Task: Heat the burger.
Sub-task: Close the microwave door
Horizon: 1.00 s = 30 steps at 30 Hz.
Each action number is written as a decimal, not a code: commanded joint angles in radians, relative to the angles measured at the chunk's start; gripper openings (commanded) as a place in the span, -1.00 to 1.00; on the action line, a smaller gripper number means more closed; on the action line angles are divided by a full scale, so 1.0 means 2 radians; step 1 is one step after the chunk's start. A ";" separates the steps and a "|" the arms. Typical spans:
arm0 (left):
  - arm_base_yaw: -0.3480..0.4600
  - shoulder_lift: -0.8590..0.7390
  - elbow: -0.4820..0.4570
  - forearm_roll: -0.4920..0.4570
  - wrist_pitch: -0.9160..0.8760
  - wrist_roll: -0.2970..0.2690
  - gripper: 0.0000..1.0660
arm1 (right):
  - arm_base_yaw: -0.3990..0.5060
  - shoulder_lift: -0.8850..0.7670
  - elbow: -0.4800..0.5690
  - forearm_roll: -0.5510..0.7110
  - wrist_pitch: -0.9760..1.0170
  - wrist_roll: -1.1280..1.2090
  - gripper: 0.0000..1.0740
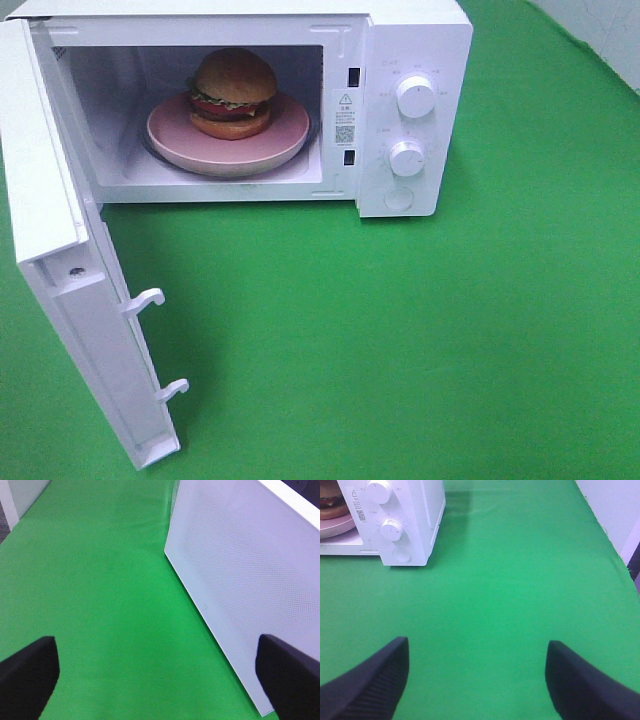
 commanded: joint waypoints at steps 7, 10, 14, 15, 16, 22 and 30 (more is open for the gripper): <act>0.000 -0.001 0.000 -0.001 -0.004 -0.002 0.87 | -0.004 -0.013 0.003 0.000 -0.005 -0.002 0.37; 0.000 -0.001 0.000 -0.001 -0.004 -0.002 0.87 | -0.004 -0.013 0.003 0.000 -0.005 -0.002 0.37; 0.000 -0.001 0.000 -0.001 -0.004 -0.002 0.87 | -0.004 -0.013 0.003 0.000 -0.005 -0.002 0.37; 0.000 -0.001 0.000 -0.001 -0.004 -0.002 0.87 | -0.004 -0.013 0.003 0.000 -0.005 -0.002 0.37; 0.000 -0.001 0.000 -0.001 -0.004 -0.003 0.87 | -0.004 -0.013 0.003 0.000 -0.005 -0.002 0.37; 0.000 -0.001 -0.004 -0.003 -0.009 -0.006 0.87 | -0.004 -0.013 0.003 0.000 -0.005 -0.002 0.37; 0.000 -0.001 -0.013 0.008 -0.068 -0.006 0.68 | -0.004 -0.013 0.003 0.000 -0.005 -0.002 0.37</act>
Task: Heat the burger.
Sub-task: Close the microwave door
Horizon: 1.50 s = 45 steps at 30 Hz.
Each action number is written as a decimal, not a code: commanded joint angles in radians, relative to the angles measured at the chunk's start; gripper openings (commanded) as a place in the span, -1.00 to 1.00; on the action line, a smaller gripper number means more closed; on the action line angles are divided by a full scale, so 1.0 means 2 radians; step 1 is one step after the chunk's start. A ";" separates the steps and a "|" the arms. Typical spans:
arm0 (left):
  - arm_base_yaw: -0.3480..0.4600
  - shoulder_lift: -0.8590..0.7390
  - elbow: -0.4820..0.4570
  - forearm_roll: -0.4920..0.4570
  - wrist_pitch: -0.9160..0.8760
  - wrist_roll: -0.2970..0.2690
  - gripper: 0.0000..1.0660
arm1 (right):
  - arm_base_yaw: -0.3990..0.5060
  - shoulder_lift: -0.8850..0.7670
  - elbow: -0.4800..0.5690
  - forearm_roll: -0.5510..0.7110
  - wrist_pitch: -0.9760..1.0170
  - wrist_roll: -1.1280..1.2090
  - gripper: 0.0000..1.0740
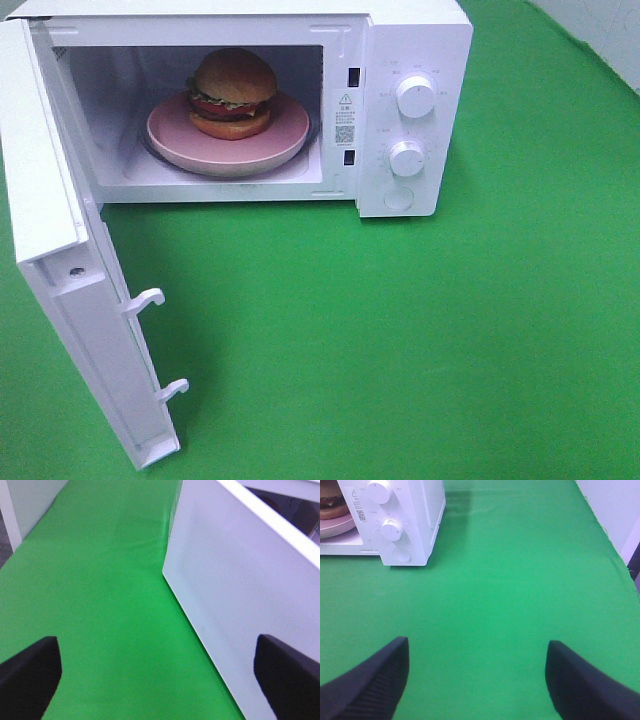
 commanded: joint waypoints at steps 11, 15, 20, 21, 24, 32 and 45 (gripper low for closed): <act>0.000 0.001 0.006 0.017 -0.129 -0.003 -0.44 | -0.004 -0.013 0.003 0.000 -0.005 -0.002 0.37; 0.000 0.043 0.024 0.029 -0.176 -0.003 -1.00 | -0.004 -0.013 0.003 0.000 -0.005 -0.002 0.37; 0.000 0.074 0.032 0.036 -0.219 -0.003 -1.00 | -0.004 -0.013 0.003 0.000 -0.005 -0.002 0.37; 0.000 0.097 0.041 0.037 -0.263 -0.003 -1.00 | -0.004 -0.013 0.003 0.000 -0.005 -0.002 0.37; 0.000 0.118 0.053 0.037 -0.311 -0.003 -1.00 | -0.004 -0.013 0.003 0.000 -0.005 -0.002 0.37; 0.000 0.211 0.120 0.036 -0.544 -0.003 -1.00 | -0.004 -0.013 0.003 0.000 -0.005 -0.002 0.37; 0.000 0.362 0.160 0.043 -0.708 -0.010 -1.00 | -0.004 -0.013 0.003 0.000 -0.005 -0.002 0.37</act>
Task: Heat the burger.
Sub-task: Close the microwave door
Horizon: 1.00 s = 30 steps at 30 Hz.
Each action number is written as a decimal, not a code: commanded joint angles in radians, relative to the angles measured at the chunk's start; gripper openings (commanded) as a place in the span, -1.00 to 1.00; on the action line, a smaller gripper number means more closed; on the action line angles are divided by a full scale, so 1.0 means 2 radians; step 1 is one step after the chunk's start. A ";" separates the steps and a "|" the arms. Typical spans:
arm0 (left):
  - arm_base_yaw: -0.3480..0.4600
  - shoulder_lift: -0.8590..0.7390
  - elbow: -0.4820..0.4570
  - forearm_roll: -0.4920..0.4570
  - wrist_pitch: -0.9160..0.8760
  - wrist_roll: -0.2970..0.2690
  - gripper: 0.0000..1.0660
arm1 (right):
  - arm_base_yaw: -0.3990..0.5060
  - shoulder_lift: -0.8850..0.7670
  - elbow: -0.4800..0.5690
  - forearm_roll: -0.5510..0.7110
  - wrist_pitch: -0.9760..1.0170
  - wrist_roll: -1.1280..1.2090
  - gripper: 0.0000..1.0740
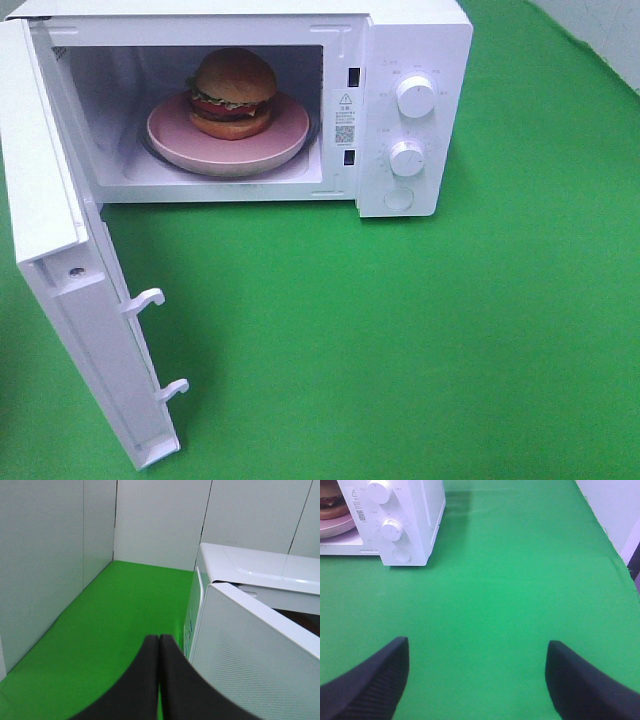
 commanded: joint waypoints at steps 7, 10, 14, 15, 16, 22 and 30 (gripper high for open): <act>0.000 0.129 0.001 0.135 -0.096 -0.081 -1.00 | -0.004 -0.013 0.003 0.000 -0.005 -0.002 0.37; 0.000 0.155 0.001 0.184 -0.124 -0.114 -1.00 | -0.004 -0.013 0.003 0.000 -0.005 -0.002 0.37; 0.000 0.223 0.001 0.261 -0.202 -0.161 -1.00 | -0.004 -0.013 0.003 0.000 -0.005 -0.002 0.37; 0.000 0.223 0.001 0.261 -0.202 -0.161 -1.00 | -0.004 -0.013 0.003 0.000 -0.005 -0.002 0.37; -0.003 0.248 0.001 0.264 -0.223 -0.161 -1.00 | -0.004 -0.013 0.003 0.000 -0.005 -0.002 0.37; -0.042 0.304 -0.006 0.253 -0.239 -0.135 -1.00 | -0.004 -0.013 0.003 0.000 -0.005 -0.002 0.37; -0.158 0.385 -0.011 0.096 -0.255 -0.030 -1.00 | -0.004 -0.013 0.003 0.000 -0.005 -0.001 0.36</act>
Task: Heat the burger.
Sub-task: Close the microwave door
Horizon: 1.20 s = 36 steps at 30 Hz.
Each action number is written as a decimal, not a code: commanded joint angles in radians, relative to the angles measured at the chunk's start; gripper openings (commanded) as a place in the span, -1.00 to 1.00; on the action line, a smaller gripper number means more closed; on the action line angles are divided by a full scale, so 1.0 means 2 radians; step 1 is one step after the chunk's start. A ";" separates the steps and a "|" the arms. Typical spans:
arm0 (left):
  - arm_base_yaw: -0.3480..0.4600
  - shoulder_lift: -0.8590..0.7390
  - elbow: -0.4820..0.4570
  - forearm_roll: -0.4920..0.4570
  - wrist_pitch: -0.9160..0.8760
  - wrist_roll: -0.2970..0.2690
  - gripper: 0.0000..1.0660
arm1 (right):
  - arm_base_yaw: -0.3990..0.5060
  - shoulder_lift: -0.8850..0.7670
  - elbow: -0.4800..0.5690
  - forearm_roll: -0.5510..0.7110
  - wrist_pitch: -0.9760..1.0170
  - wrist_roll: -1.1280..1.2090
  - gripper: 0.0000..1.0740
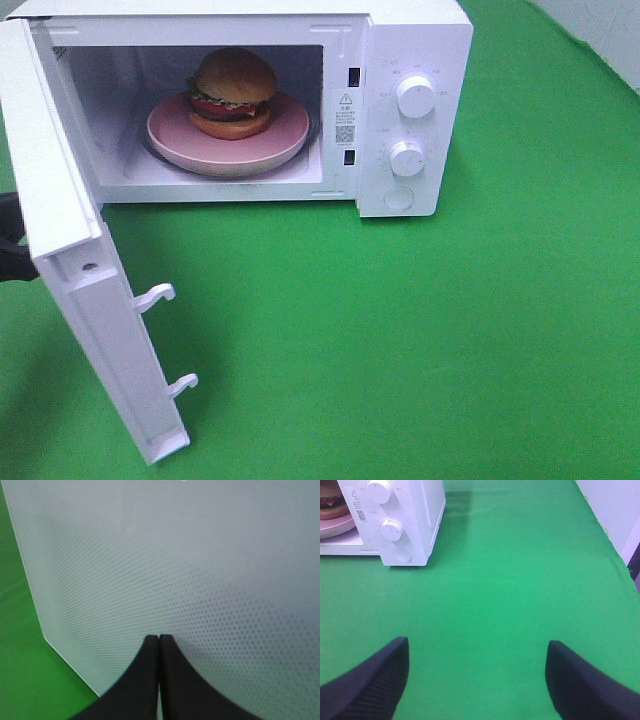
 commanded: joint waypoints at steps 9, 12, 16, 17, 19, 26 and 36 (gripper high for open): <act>-0.124 0.086 -0.033 -0.133 -0.064 0.053 -1.00 | -0.004 -0.013 0.003 0.000 -0.005 -0.001 0.36; -0.138 0.099 -0.048 -0.134 -0.063 0.053 -1.00 | -0.004 -0.013 0.003 0.000 -0.005 -0.001 0.36; -0.159 0.129 -0.096 -0.148 -0.053 0.053 -1.00 | -0.004 -0.013 0.003 0.000 -0.005 -0.001 0.36; -0.159 0.129 -0.096 -0.148 -0.053 0.053 -1.00 | -0.004 -0.013 0.003 0.000 -0.005 -0.001 0.36; -0.165 0.141 -0.115 -0.154 -0.051 0.053 -1.00 | -0.004 -0.013 0.003 0.000 -0.005 -0.001 0.36; -0.183 0.178 -0.185 -0.172 -0.024 0.053 -1.00 | -0.004 -0.013 0.003 0.000 -0.005 -0.001 0.36; -0.202 0.237 -0.303 -0.182 0.010 0.051 -1.00 | -0.004 -0.013 0.003 0.000 -0.005 -0.001 0.36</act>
